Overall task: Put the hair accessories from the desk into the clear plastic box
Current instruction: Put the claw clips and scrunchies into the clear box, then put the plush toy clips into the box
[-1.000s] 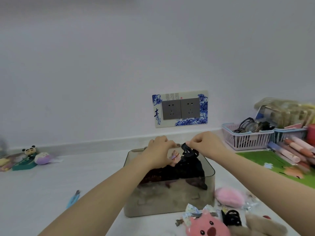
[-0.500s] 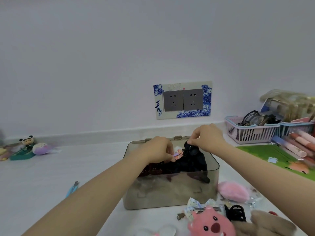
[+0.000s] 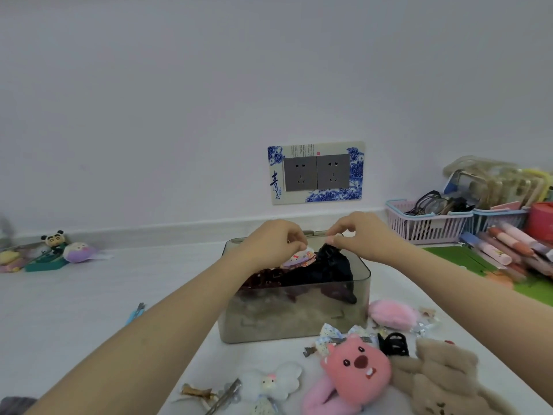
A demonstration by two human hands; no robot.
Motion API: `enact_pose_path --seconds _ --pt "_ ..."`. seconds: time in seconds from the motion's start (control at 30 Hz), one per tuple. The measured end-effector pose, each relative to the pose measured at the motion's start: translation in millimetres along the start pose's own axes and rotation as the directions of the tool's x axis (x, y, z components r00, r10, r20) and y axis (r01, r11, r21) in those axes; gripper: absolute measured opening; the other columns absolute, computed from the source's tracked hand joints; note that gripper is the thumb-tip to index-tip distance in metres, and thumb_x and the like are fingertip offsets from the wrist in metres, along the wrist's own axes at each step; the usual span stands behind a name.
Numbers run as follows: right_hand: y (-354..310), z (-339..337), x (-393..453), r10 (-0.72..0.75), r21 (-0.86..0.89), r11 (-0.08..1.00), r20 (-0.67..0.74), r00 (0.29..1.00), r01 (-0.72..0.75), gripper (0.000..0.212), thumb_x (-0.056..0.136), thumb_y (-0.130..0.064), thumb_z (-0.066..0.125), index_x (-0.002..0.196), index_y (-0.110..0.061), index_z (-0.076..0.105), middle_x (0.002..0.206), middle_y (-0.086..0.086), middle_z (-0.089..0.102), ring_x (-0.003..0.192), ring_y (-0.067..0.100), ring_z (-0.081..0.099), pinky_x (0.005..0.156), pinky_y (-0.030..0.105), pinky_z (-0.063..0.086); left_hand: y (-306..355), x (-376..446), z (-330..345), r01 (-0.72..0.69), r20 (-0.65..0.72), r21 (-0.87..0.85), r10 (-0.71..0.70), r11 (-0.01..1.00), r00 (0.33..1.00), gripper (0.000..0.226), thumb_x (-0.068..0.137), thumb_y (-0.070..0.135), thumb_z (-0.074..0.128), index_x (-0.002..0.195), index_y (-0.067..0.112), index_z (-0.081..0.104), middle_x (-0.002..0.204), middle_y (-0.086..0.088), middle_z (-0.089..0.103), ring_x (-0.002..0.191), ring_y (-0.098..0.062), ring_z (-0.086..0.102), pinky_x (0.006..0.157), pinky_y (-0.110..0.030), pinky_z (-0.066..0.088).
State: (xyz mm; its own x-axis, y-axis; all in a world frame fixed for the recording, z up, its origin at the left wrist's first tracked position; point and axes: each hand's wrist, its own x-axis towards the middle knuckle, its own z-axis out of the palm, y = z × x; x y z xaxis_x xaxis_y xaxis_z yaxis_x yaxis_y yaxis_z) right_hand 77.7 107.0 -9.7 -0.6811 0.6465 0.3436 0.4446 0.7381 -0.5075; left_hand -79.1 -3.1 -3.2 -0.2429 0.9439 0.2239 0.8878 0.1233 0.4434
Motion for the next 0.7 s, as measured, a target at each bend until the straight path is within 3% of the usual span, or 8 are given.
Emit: enact_pose_path --seconds 0.13,0.2,0.27,0.33,0.4,0.53,0.63,0.7 --pt "-12.5 -13.7 -42.6 -0.129 0.032 0.991 -0.042 0.991 0.130 0.017 0.084 -0.028 0.064 0.095 -0.018 0.074 0.091 -0.009 0.067 0.085 0.002 0.053 0.075 0.015 0.036 29.0 -36.9 -2.7 -0.071 -0.127 0.001 0.070 0.997 0.989 0.019 0.091 0.027 0.054 0.100 0.022 0.070 0.090 0.015 0.058 0.088 -0.006 0.054 0.063 -0.002 0.035" --pt "-13.6 -18.4 -63.4 -0.169 0.023 0.985 -0.098 0.981 0.172 0.014 0.085 -0.027 0.063 0.091 -0.020 0.073 0.081 -0.021 0.060 0.080 -0.005 0.051 0.070 0.011 0.034 41.5 -56.6 -1.5 -0.089 -0.194 0.032 0.094 0.996 0.976 0.020 0.091 0.029 0.053 0.099 0.023 0.070 0.090 0.018 0.053 0.086 -0.001 0.047 0.067 0.006 0.031" --pt "-14.1 -22.8 -85.4 -0.181 0.027 0.982 -0.138 0.974 0.186 0.013 0.085 -0.029 0.062 0.089 -0.023 0.073 0.080 -0.025 0.059 0.084 -0.002 0.053 0.072 0.012 0.034 51.1 -74.2 2.3 -0.165 -0.223 0.017 0.165 0.986 0.961 0.016 0.089 0.027 0.057 0.092 0.021 0.071 0.088 0.015 0.056 0.082 -0.003 0.048 0.073 -0.005 0.036" --pt "-13.5 -25.7 -104.4 -0.170 0.039 0.984 -0.135 0.976 0.177 0.015 0.086 -0.031 0.060 0.088 -0.023 0.073 0.084 -0.019 0.063 0.087 0.005 0.055 0.073 0.011 0.036 56.9 -89.1 8.2 -0.193 -0.164 -0.041 0.184 0.980 0.969 0.012 0.087 0.028 0.060 0.085 0.023 0.071 0.084 0.014 0.060 0.076 -0.001 0.052 0.074 -0.019 0.041" --pt "-11.9 -27.0 -124.8 -0.160 0.043 0.986 -0.083 0.984 0.164 0.020 0.086 -0.034 0.059 0.088 -0.020 0.073 0.088 -0.013 0.067 0.087 0.005 0.057 0.074 0.012 0.037 63.0 -102.8 16.0 -0.180 0.000 -0.090 0.180 0.980 0.984 0.009 0.085 0.033 0.062 0.086 0.027 0.070 0.086 0.013 0.066 0.074 0.003 0.056 0.071 -0.016 0.043" --pt "-10.6 -25.2 -158.5 -0.169 0.008 0.986 0.048 0.985 0.168 0.023 0.087 -0.033 0.058 0.086 -0.018 0.075 0.092 -0.005 0.073 0.092 0.008 0.060 0.084 0.025 0.041 70.2 -120.7 31.3 -0.151 0.292 0.003 0.144 0.988 0.946 0.034 0.083 0.044 0.062 0.114 0.030 0.062 0.111 0.011 0.063 0.092 -0.004 0.059 0.083 -0.023 0.050" --pt "-2.9 -26.7 -176.5 -0.165 -0.058 0.984 0.061 0.984 0.169 0.019 0.086 -0.031 0.060 0.094 -0.020 0.073 0.097 -0.001 0.072 0.098 0.014 0.059 0.095 0.034 0.040 68.4 -128.8 43.4 -0.132 0.322 0.059 0.106 0.990 0.941 0.053 0.078 0.048 0.066 0.127 0.033 0.052 0.124 0.006 0.053 0.108 -0.011 0.055 0.094 -0.030 0.047" --pt "5.1 -28.8 -186.7 -0.125 -0.075 0.988 0.116 0.985 0.134 0.024 0.086 -0.036 0.059 0.106 -0.028 0.067 0.108 -0.003 0.064 0.107 0.012 0.049 0.099 0.028 0.035 67.5 -131.5 50.7 -0.135 0.304 0.079 0.105 0.988 0.947 0.060 0.076 0.048 0.068 0.130 0.034 0.048 0.127 0.003 0.049 0.112 -0.013 0.051 0.097 -0.032 0.045"
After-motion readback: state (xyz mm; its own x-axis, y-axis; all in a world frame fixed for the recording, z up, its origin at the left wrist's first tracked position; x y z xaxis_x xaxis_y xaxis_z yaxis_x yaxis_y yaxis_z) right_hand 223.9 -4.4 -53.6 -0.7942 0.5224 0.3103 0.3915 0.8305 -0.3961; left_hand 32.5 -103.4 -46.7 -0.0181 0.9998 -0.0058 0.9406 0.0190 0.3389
